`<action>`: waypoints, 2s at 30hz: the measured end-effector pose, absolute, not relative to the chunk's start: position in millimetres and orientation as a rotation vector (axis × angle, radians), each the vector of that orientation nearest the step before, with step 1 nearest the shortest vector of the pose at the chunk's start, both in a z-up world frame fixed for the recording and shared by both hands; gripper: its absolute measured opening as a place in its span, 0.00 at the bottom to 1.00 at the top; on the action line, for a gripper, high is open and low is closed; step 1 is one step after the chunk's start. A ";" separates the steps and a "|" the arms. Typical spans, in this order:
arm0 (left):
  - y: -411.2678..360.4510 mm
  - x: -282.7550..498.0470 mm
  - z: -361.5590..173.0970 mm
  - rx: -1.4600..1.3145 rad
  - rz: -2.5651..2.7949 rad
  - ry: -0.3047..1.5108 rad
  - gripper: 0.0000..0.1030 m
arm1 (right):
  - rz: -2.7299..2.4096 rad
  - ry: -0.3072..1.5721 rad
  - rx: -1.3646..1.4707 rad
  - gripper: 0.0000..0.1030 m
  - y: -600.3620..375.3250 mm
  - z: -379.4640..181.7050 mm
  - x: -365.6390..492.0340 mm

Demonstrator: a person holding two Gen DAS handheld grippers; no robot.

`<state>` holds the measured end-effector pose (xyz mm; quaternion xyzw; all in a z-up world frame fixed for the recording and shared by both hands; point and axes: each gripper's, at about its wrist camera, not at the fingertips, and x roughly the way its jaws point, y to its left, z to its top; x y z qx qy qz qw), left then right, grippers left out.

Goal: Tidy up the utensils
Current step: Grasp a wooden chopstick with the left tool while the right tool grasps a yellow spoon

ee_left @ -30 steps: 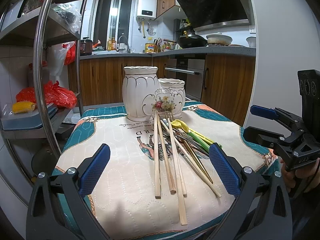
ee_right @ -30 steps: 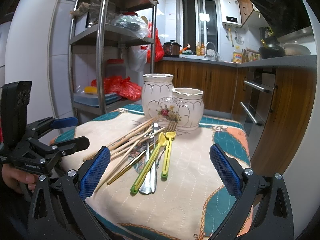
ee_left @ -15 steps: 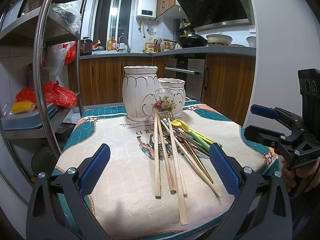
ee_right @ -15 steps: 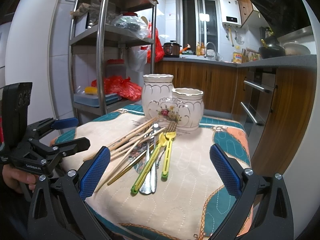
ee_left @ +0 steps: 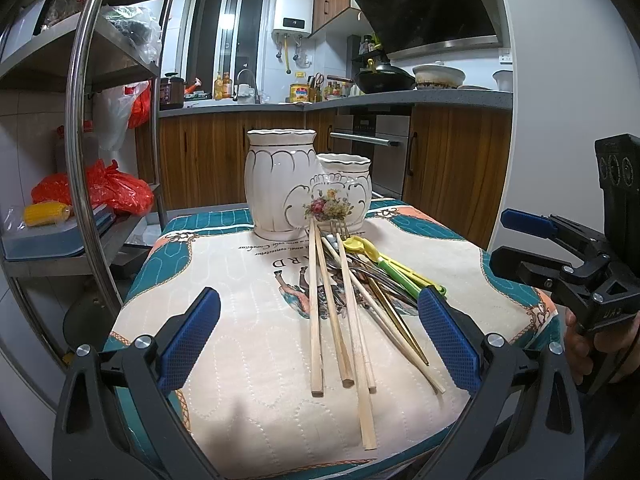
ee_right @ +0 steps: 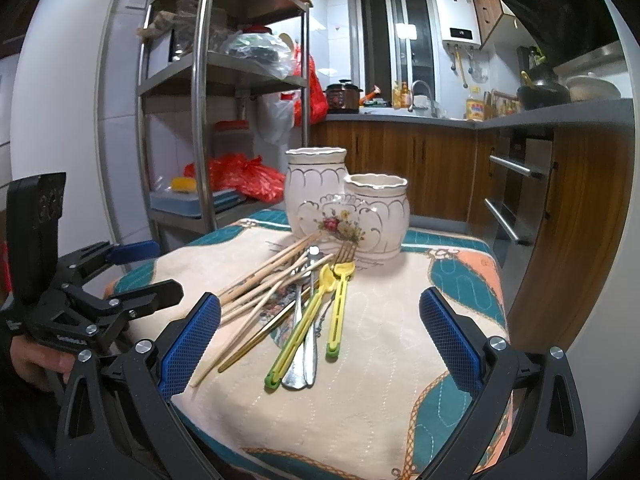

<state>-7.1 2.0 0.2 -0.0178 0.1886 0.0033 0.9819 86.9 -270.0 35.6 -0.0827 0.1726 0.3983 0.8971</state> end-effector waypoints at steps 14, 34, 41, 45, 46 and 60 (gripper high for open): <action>6.5 0.2 -0.8 -0.047 -0.002 0.414 0.95 | 0.835 0.379 -0.147 0.96 -270.5 32.7 90.7; 10.9 18.9 0.0 -0.043 -0.028 0.486 0.72 | 0.838 0.451 -0.149 0.77 -264.2 26.8 107.0; 24.2 46.8 0.0 -0.096 -0.090 0.605 0.48 | 0.839 0.571 -0.185 0.57 -247.4 22.4 130.4; 37.1 69.9 1.9 -0.145 -0.123 0.695 0.38 | 0.863 0.684 -0.179 0.49 -236.0 19.1 150.9; 41.5 77.3 2.0 -0.163 -0.140 0.727 0.38 | 0.875 0.712 -0.174 0.47 -233.0 18.6 156.0; 51.5 130.6 -1.9 -0.220 -0.261 0.931 0.36 | 0.937 0.992 -0.217 0.25 -195.9 11.2 186.9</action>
